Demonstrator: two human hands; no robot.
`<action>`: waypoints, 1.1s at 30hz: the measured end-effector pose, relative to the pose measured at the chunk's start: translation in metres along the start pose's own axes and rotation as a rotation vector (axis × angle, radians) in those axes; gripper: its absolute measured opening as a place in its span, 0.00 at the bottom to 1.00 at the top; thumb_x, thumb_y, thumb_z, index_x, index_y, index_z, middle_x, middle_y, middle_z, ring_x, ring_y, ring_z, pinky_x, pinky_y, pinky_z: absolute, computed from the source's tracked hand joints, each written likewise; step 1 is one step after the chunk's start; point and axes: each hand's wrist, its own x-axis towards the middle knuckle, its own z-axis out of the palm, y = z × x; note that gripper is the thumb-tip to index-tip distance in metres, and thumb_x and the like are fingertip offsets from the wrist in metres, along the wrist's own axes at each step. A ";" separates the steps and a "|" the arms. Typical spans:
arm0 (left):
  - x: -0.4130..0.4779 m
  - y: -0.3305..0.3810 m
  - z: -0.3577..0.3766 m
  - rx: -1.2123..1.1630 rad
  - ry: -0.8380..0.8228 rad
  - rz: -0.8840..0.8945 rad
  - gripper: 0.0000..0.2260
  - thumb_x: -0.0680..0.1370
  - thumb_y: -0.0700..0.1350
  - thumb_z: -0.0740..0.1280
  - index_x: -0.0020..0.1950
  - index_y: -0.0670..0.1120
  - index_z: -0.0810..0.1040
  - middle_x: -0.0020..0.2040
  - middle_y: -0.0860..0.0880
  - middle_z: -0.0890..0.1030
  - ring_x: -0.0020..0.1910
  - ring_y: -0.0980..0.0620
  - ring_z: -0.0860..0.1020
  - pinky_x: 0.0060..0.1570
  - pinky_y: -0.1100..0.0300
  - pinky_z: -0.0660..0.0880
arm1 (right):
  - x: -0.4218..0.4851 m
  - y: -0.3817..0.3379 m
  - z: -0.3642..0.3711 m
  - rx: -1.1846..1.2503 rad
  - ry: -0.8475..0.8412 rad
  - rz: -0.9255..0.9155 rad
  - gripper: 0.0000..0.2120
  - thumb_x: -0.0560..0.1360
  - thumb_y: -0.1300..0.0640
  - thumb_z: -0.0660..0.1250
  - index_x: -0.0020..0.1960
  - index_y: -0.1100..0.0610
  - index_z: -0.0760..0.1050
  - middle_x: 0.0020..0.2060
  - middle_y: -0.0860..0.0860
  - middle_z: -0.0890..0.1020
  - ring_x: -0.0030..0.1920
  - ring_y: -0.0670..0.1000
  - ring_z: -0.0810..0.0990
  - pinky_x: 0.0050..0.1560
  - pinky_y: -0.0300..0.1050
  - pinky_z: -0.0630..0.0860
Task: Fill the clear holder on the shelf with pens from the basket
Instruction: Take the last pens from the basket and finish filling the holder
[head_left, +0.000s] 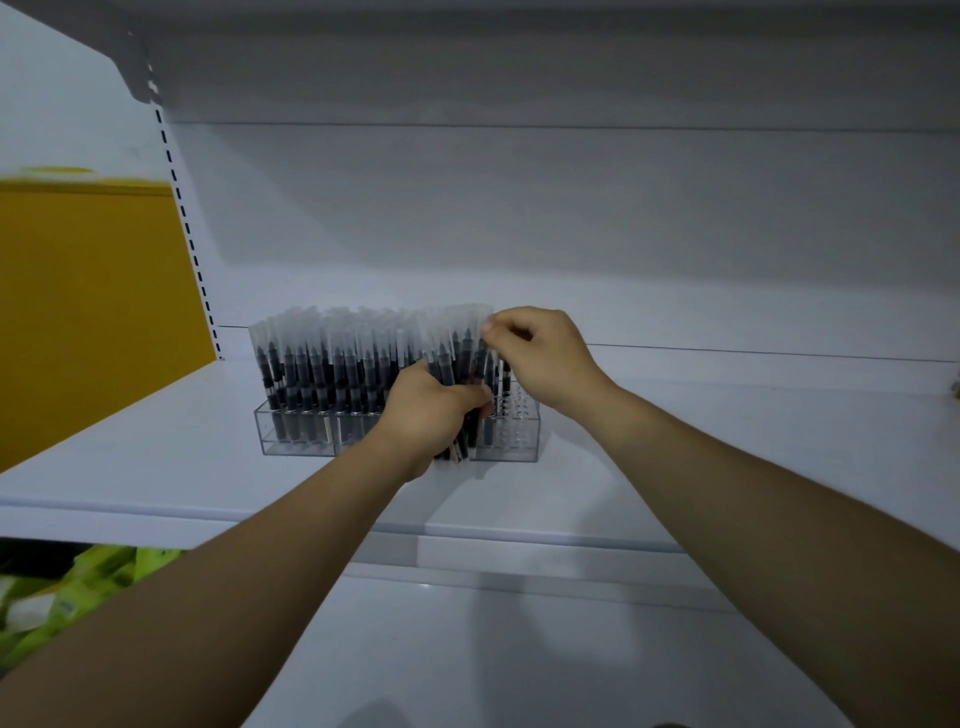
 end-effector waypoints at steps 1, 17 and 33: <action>-0.001 0.002 0.001 0.003 -0.007 0.014 0.06 0.76 0.36 0.69 0.48 0.32 0.79 0.27 0.48 0.77 0.19 0.60 0.71 0.23 0.69 0.68 | 0.000 -0.001 -0.001 0.021 -0.022 0.006 0.05 0.78 0.55 0.65 0.46 0.53 0.78 0.37 0.41 0.78 0.39 0.41 0.76 0.43 0.35 0.71; 0.000 -0.005 -0.007 0.051 -0.037 -0.033 0.13 0.79 0.42 0.66 0.50 0.30 0.77 0.31 0.43 0.78 0.34 0.45 0.74 0.43 0.50 0.74 | 0.017 0.025 -0.005 0.059 0.255 0.114 0.04 0.81 0.56 0.58 0.51 0.55 0.70 0.42 0.50 0.78 0.47 0.57 0.80 0.52 0.57 0.79; 0.008 -0.015 -0.015 0.024 -0.054 -0.021 0.10 0.78 0.37 0.66 0.55 0.31 0.75 0.34 0.43 0.80 0.34 0.44 0.76 0.40 0.51 0.75 | 0.025 0.047 0.015 -0.194 0.142 0.126 0.08 0.82 0.54 0.58 0.54 0.58 0.71 0.36 0.50 0.76 0.35 0.51 0.74 0.35 0.43 0.69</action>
